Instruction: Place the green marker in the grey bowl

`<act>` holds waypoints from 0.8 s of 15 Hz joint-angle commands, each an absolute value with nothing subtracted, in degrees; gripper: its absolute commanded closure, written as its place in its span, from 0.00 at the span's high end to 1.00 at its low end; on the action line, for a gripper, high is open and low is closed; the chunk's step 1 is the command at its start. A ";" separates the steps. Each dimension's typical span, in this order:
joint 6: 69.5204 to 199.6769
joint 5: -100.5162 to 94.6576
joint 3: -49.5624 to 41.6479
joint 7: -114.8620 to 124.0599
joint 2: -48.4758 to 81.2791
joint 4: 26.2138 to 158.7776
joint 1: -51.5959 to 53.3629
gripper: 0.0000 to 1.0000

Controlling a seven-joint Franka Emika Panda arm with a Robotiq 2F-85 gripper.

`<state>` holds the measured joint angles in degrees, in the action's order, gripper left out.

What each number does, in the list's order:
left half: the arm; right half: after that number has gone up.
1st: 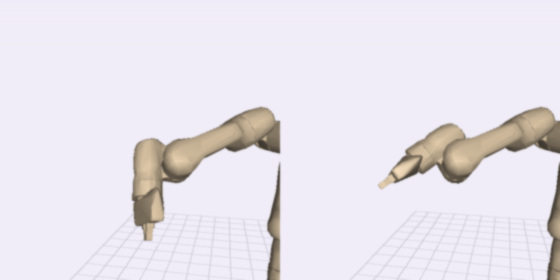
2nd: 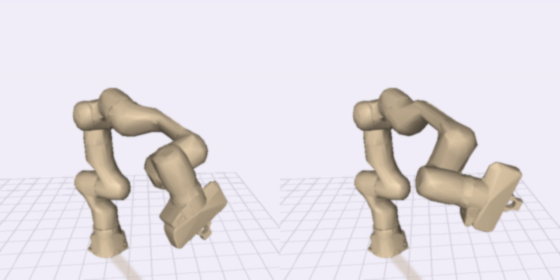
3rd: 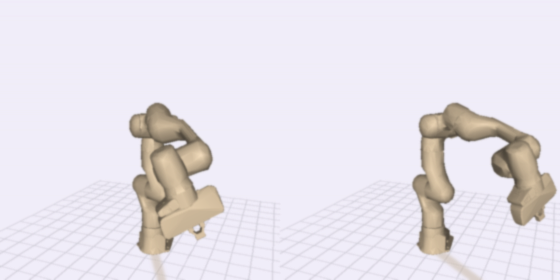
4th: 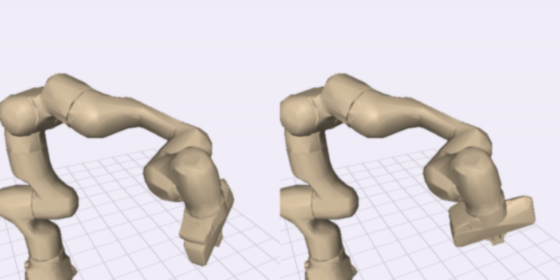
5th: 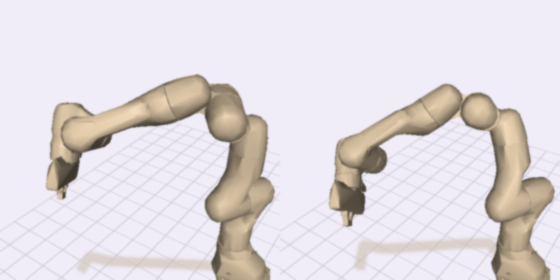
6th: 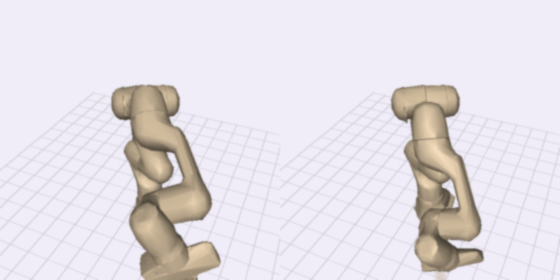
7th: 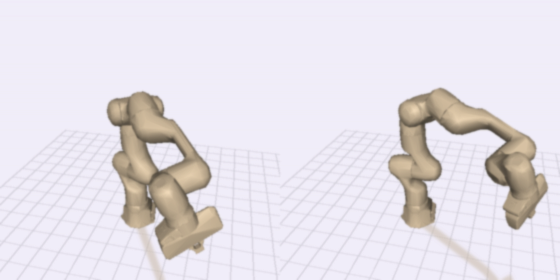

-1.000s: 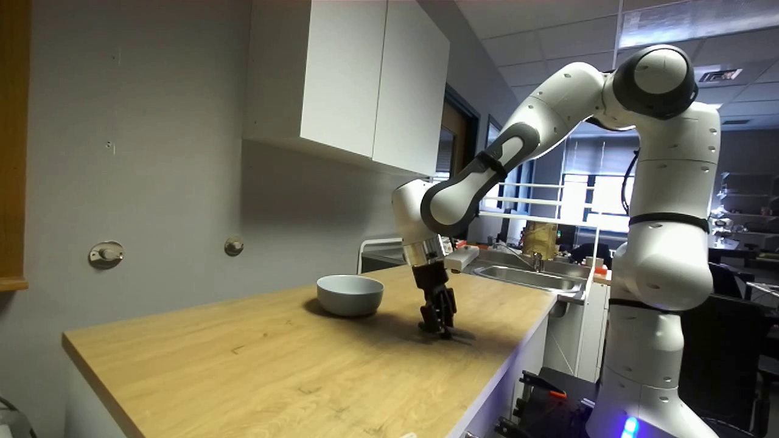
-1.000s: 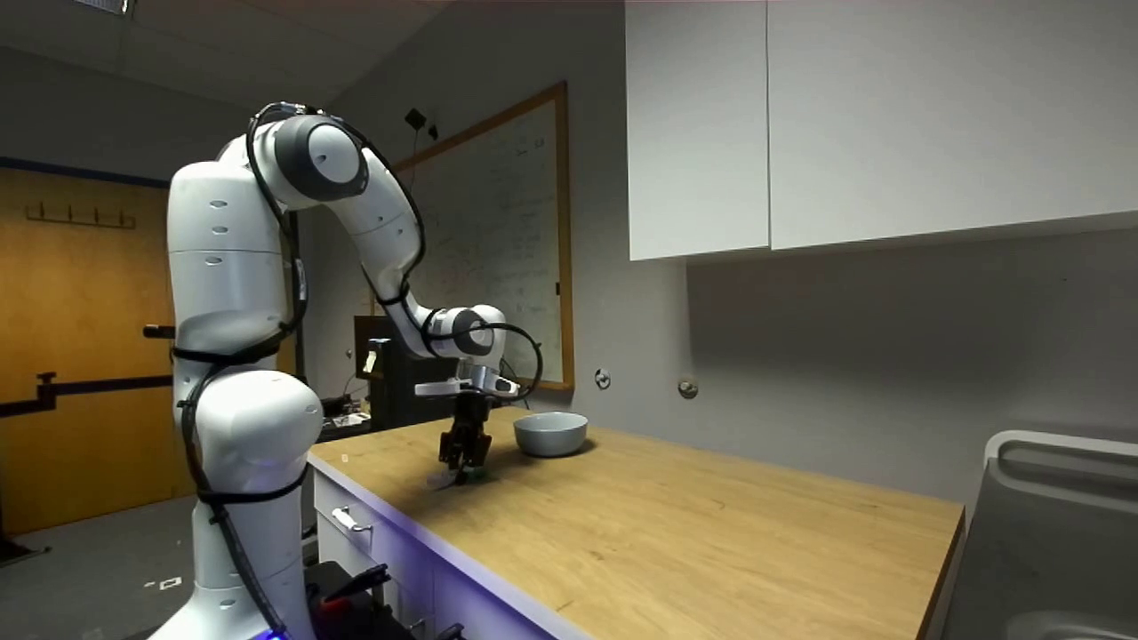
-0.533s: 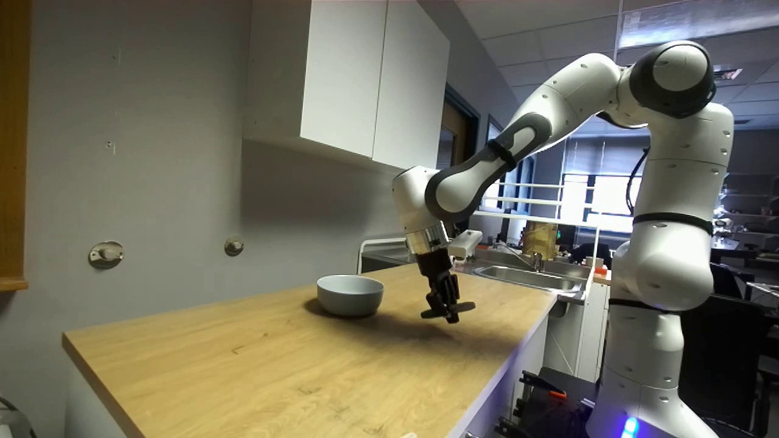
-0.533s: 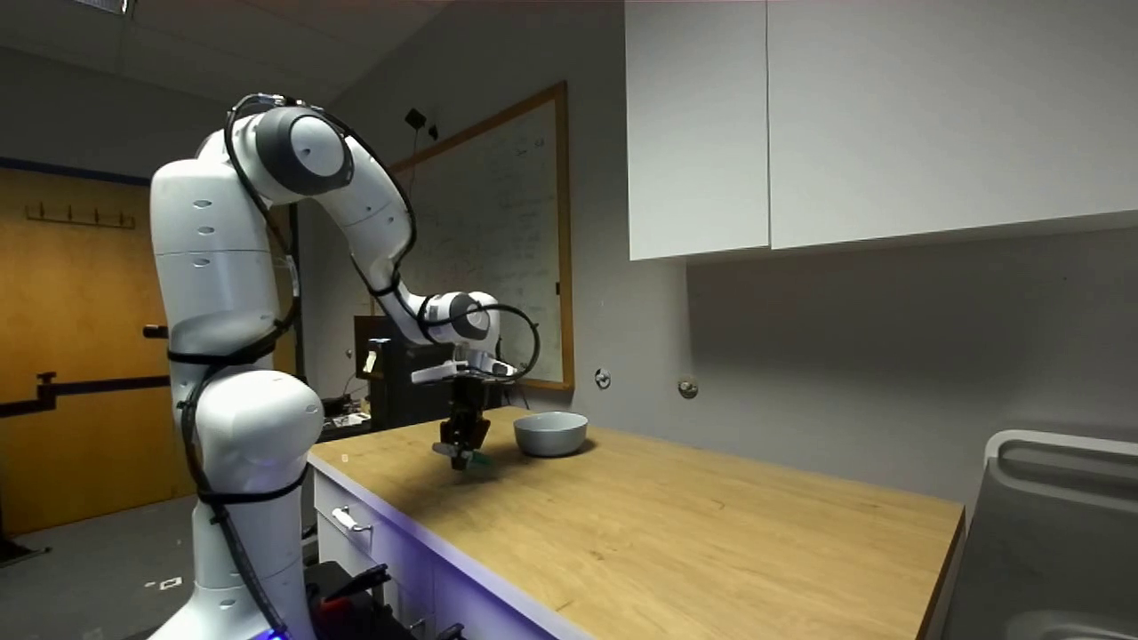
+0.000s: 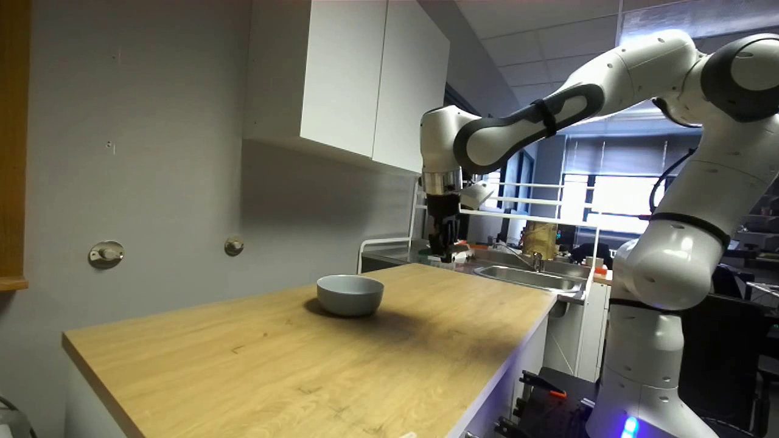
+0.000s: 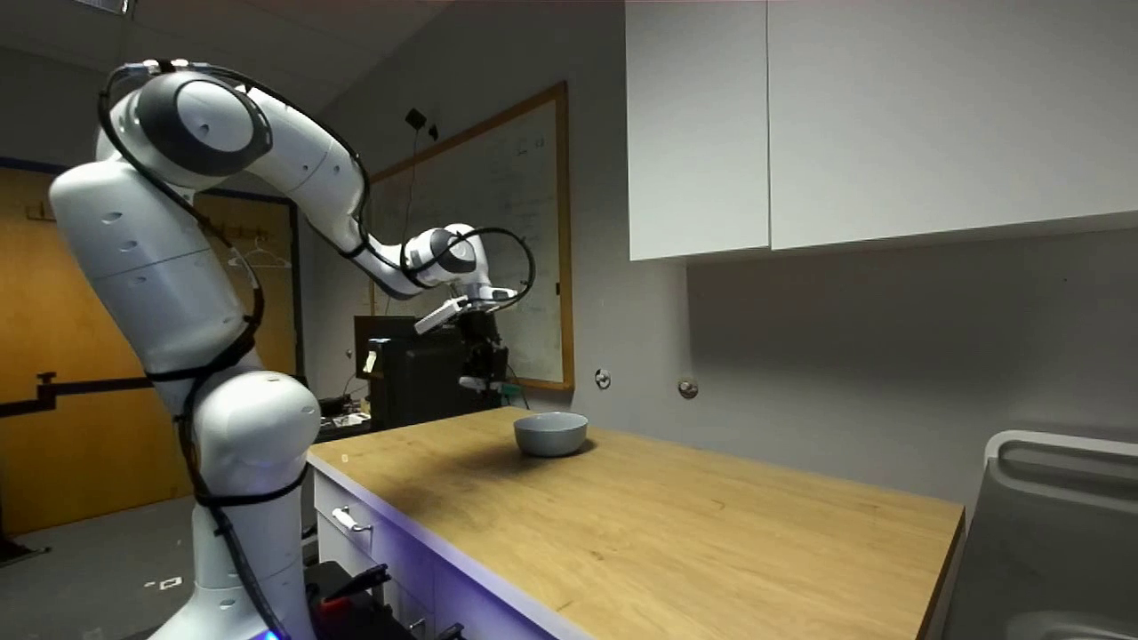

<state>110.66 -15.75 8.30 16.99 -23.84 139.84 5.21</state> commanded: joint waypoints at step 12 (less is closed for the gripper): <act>112.64 -27.98 10.01 17.19 8.56 111.95 6.32 0.13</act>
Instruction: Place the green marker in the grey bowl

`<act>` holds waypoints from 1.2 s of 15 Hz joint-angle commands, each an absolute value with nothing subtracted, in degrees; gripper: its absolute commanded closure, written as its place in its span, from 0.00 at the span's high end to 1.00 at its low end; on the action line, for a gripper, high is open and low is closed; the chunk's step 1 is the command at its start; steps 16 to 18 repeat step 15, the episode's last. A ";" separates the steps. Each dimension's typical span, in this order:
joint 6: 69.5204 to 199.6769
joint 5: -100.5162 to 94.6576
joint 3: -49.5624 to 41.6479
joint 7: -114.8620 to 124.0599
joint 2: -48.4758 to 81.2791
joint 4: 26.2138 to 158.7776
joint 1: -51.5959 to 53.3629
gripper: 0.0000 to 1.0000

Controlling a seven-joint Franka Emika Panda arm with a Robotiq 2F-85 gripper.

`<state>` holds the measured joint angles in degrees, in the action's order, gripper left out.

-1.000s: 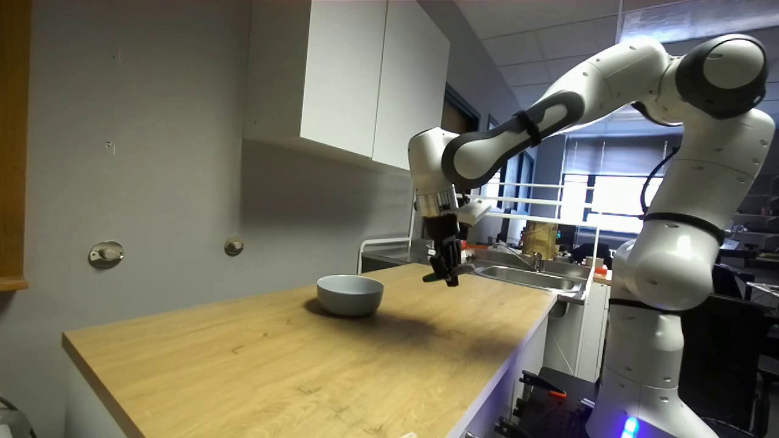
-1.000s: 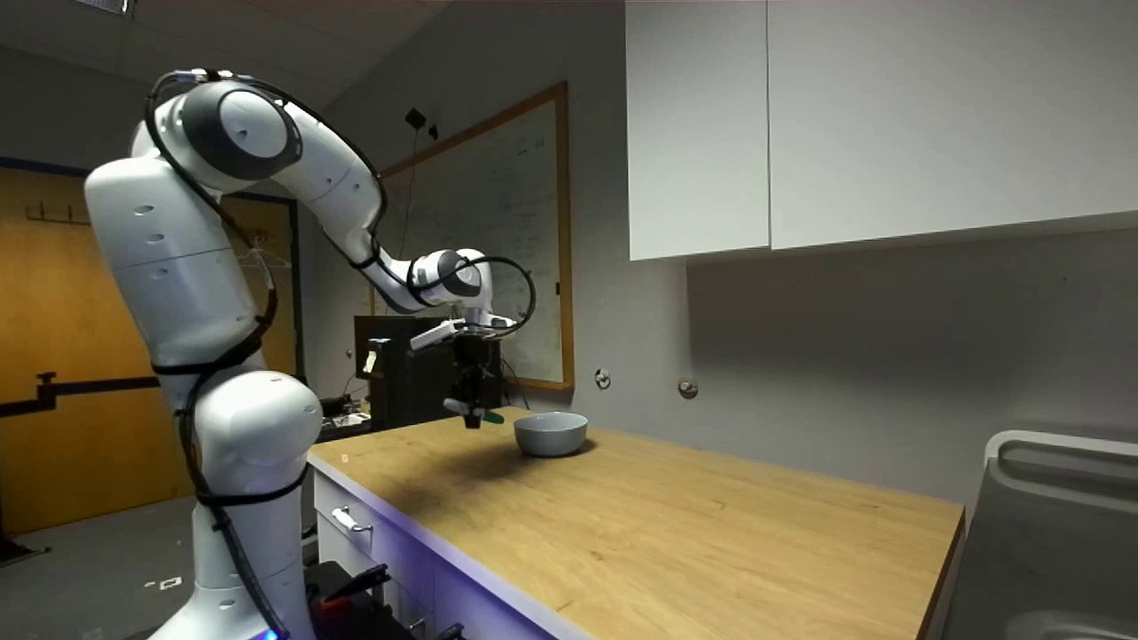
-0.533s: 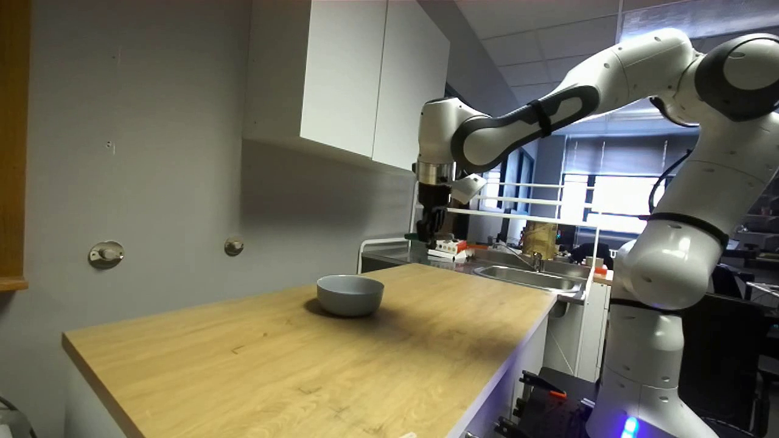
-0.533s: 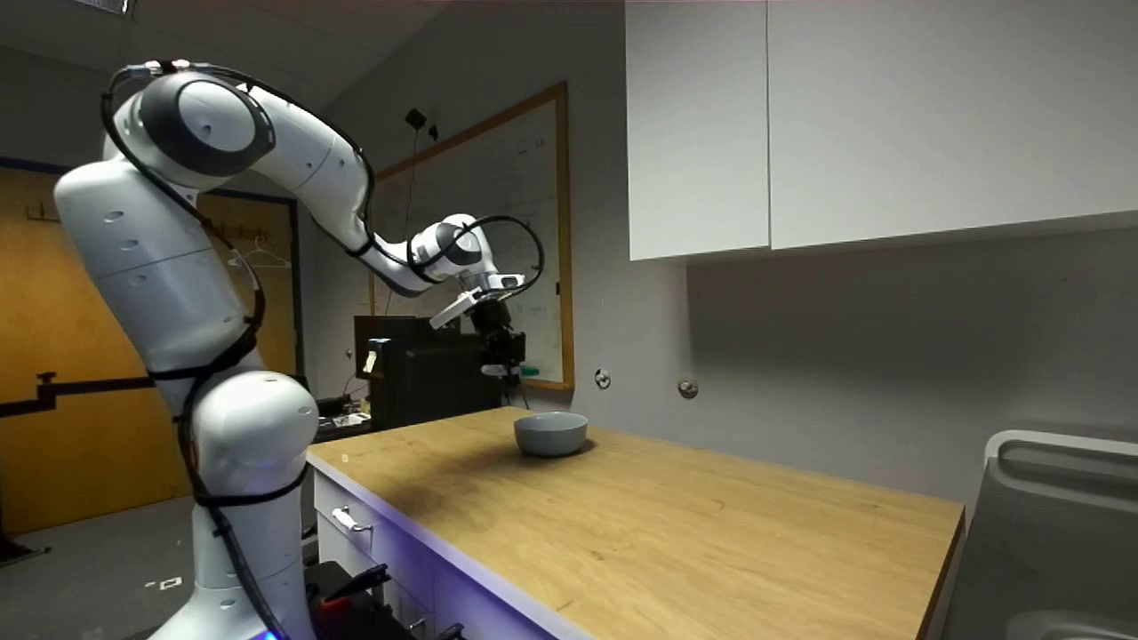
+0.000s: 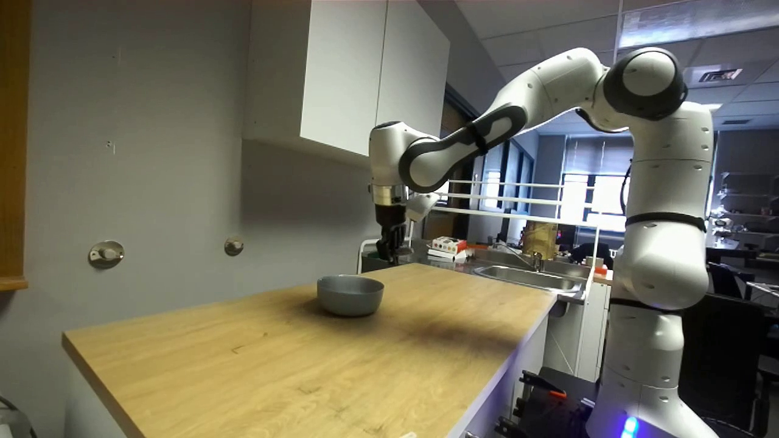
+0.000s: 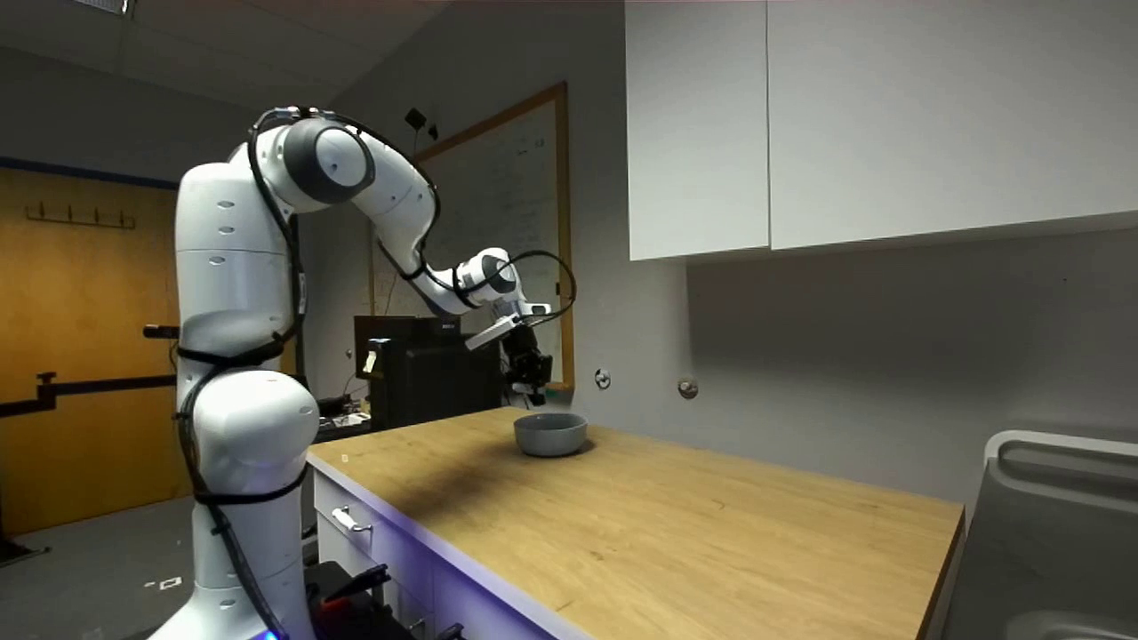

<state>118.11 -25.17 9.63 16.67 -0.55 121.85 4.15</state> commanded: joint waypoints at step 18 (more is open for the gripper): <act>91.35 -33.72 6.95 14.62 26.03 87.67 18.52 1.00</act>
